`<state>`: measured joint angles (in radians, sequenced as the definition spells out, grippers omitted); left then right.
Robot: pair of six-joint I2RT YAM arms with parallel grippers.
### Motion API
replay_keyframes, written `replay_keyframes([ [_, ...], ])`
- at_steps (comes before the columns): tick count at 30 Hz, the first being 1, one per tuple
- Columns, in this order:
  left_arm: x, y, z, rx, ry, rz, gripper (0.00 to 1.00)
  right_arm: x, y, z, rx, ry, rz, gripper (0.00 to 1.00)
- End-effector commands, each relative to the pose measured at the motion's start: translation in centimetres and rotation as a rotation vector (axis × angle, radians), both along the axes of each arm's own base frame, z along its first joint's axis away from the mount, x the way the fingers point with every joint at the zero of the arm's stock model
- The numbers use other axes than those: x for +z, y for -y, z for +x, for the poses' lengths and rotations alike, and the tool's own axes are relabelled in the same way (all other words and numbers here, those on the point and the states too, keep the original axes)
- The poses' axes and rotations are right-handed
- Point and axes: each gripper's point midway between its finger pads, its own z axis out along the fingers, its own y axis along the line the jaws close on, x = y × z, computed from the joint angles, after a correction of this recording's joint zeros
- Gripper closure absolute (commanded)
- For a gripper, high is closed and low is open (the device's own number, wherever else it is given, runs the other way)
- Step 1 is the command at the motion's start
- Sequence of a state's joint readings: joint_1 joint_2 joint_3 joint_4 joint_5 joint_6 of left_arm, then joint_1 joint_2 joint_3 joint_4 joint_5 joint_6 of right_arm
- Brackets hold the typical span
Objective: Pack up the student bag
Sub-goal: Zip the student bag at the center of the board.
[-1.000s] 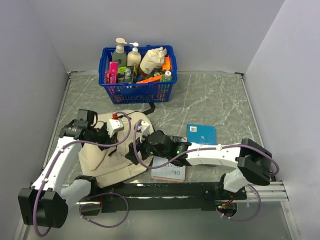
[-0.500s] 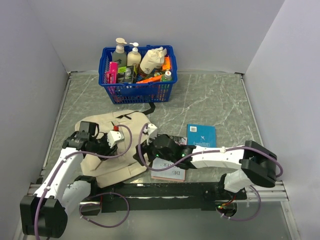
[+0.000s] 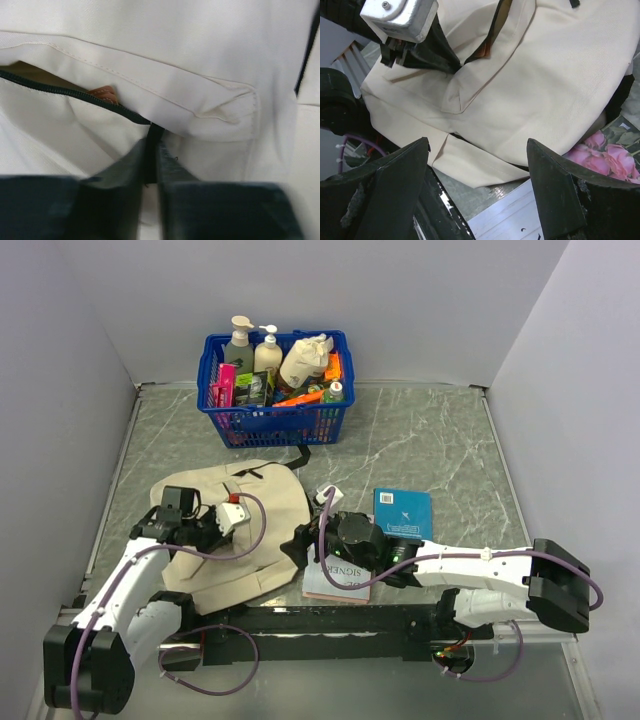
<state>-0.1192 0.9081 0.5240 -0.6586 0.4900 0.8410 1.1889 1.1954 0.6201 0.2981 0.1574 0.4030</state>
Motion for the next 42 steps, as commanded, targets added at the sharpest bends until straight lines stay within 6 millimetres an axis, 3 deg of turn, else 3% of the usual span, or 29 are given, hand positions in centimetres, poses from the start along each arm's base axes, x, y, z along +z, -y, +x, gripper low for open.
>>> replay_keyframes([
  [1, 0.6, 0.0, 1.6, 0.023, 0.035, -0.002, 0.91, 0.9, -0.1, 0.3, -0.018, 0.01, 0.037, 0.14],
  [6, 1.3, 0.2, 1.6, 0.021, 0.041, -0.013, 0.99, 0.8, -0.1, 0.2, -0.011, 0.013, 0.038, 0.14],
  [14, 2.3, 1.1, 0.6, -0.002, 0.004, -0.068, 0.99, 0.7, -0.6, 0.0, 0.014, 0.023, 0.034, 0.17],
  [17, 3.9, 1.6, 0.7, -0.003, 0.001, -0.1, 0.99, 1.1, -1.1, -0.2, 0.03, 0.049, 0.02, 0.17],
  [20, 7.5, 2.4, 1.8, 0.005, 0.048, -0.15, 0.99, 0.8, -1.9, -0.4, 0.052, 0.061, 0.007, 0.18],
  [22, 8.3, 2.7, 1.8, 0.012, 0.036, -0.172, 0.99, 0.5, -2.4, -0.5, 0.068, 0.072, -0.01, 0.18],
  [28, 9.2, 3.2, 2.0, 0.035, 0.03, -0.219, 0.99, 0.3, -5.1, -0.5, 0.11, 0.092, -0.03, 0.12],
  [34, 8.9, 3.2, 1.8, 0.038, 0.02, -0.217, 0.99, 1.6, -9.6, 0.3, 0.146, 0.089, -0.018, 0.02],
  [35, 8.8, 3.2, 1.7, 0.034, 0.021, -0.216, 0.99, 0.3, -10.3, 0.4, 0.155, 0.079, -0.043, 0.02],
  [42, 8.6, 3.2, 1.6, 0.024, 0.017, -0.21, 0.99, -1.8, -12.9, 0.3, 0.216, 0.066, -0.064, 0.03],
])
